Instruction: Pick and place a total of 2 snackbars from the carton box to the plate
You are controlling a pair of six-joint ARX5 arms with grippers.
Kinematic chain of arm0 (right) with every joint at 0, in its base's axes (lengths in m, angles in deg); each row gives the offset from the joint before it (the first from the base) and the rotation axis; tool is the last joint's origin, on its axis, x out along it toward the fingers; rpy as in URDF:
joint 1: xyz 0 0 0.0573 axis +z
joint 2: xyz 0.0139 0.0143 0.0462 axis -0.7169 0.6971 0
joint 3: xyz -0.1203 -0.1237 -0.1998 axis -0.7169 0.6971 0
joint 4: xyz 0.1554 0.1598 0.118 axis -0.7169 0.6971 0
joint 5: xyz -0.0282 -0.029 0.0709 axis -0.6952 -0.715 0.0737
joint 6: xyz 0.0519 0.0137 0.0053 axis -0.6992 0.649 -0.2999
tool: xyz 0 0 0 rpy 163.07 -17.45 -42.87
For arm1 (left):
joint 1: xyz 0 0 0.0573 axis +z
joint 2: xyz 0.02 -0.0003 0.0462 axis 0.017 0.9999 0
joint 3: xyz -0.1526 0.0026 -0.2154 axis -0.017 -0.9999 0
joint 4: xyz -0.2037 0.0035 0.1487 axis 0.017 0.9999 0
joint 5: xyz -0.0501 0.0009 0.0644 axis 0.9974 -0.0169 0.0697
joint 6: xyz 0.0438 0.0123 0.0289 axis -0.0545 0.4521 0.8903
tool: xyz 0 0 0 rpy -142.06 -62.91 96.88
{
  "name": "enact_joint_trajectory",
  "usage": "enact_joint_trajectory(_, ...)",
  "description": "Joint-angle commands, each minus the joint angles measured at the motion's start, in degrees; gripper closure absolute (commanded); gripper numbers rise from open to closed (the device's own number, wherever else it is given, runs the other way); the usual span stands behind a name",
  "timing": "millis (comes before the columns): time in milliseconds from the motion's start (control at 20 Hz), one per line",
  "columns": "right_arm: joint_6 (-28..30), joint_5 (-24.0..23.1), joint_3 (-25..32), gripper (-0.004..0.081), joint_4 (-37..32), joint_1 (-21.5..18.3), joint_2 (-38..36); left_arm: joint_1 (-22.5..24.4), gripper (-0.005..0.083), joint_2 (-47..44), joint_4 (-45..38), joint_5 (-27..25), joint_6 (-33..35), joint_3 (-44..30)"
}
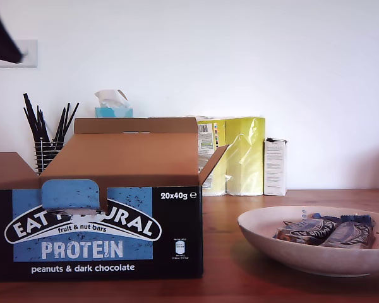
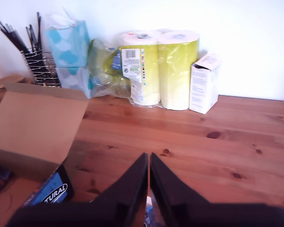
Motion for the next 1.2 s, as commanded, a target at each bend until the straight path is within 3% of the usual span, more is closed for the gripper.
enact_joint_trajectory(0,0.33,0.42,2.56,0.0783,0.11,-0.22,-2.73,0.48,0.0798,-4.76,-0.28,0.72,0.22,-3.21)
enact_joint_trajectory(200,-1.22,-0.35,10.4,0.0783,-1.09,-0.22,-11.37,0.52,0.0797,-15.06,0.96,0.63,-0.2,-8.7)
enact_joint_trajectory(300,-4.48,-3.1,12.31,0.0783,-3.56,-0.22,-14.8,0.52,0.0797,-18.49,0.87,-0.57,-0.2,-10.49)
enact_joint_trajectory(450,-3.91,-6.27,14.62,0.0783,-3.98,-0.17,-18.01,0.52,0.0797,-21.86,-0.26,-1.6,-0.66,-12.48)
enact_joint_trajectory(900,-3.26,-6.23,24.39,0.0783,-9.79,-0.07,-27.58,0.52,0.0797,-25.51,-7.41,-2.23,0.26,-23.32)
enact_joint_trajectory(1150,-3.37,-4.09,25.09,0.0783,-9.9,-0.07,-27.61,0.52,0.0797,-34.27,-3.61,-2.16,0.85,-25.9)
